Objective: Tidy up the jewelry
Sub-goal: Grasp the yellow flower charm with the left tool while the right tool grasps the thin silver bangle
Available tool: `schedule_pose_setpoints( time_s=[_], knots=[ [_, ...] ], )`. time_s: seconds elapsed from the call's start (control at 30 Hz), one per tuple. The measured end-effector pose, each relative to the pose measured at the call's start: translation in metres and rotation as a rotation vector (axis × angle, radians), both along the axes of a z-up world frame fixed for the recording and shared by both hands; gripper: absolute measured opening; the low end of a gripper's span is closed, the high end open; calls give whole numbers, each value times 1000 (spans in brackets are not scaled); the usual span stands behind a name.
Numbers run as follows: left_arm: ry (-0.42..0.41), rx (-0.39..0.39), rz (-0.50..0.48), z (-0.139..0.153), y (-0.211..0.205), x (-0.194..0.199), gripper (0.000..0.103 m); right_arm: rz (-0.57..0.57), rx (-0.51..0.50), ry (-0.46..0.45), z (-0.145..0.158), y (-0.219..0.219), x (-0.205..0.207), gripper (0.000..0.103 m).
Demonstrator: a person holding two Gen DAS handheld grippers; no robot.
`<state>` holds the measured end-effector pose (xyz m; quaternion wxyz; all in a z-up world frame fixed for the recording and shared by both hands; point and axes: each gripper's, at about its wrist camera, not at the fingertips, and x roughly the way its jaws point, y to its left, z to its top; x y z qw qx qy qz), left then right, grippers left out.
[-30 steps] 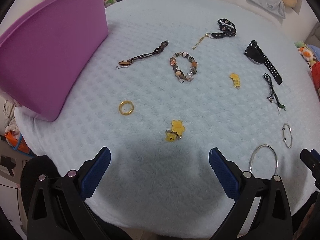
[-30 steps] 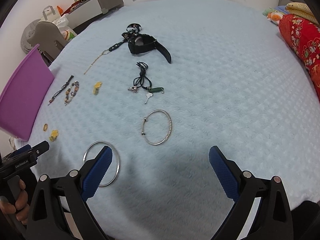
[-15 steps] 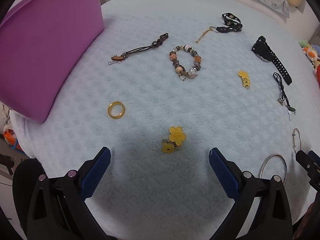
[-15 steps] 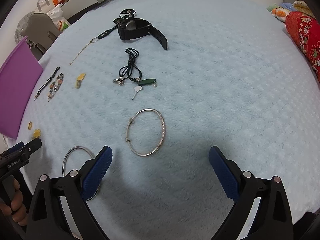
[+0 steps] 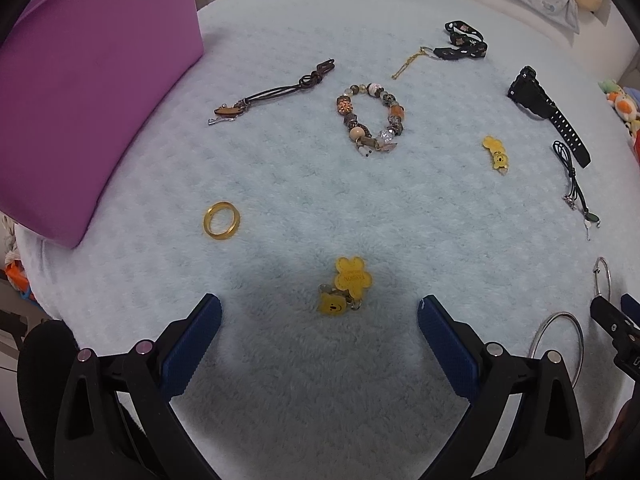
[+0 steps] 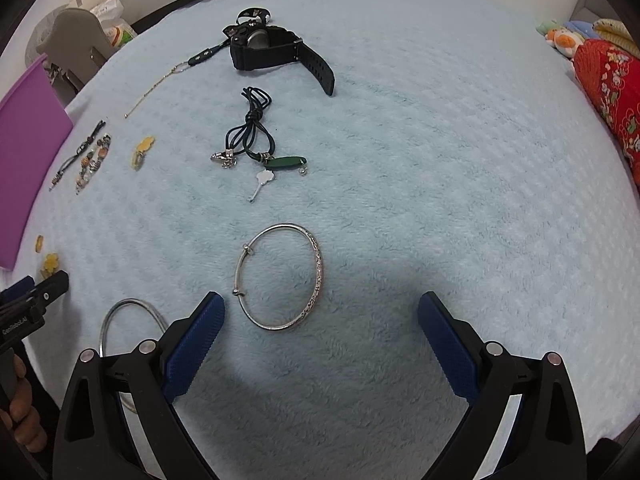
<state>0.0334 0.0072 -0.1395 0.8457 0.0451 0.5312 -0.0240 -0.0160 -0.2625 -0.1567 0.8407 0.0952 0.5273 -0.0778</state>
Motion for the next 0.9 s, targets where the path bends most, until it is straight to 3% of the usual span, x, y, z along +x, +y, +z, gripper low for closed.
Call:
schedule_pose_setpoints(
  time_s=[0.17,0.3,0.5,0.7,0.8,0.9],
  knots=[
    [-6,1,-6,-6,-1,2,97,5,-35,8,-3,4,3,93],
    [-19,-44,-3,-10,3,4,98,10,-72,1,-5,8,5,94],
    [-51,-29,-13,-11,2,2,98,23,-82,-22,-6,9,3,94],
    [-31,-15,4,-9,0,8,97,19,-92,-54,-7,11,-1,94],
    [-25,-14,13,-7,-2,10,95,28,-104,-58,-7,13,-2,94],
    [-36,-1,-9,-5,-8,11,84,42,-109,-55,-5,15,-1,93]
  ],
)
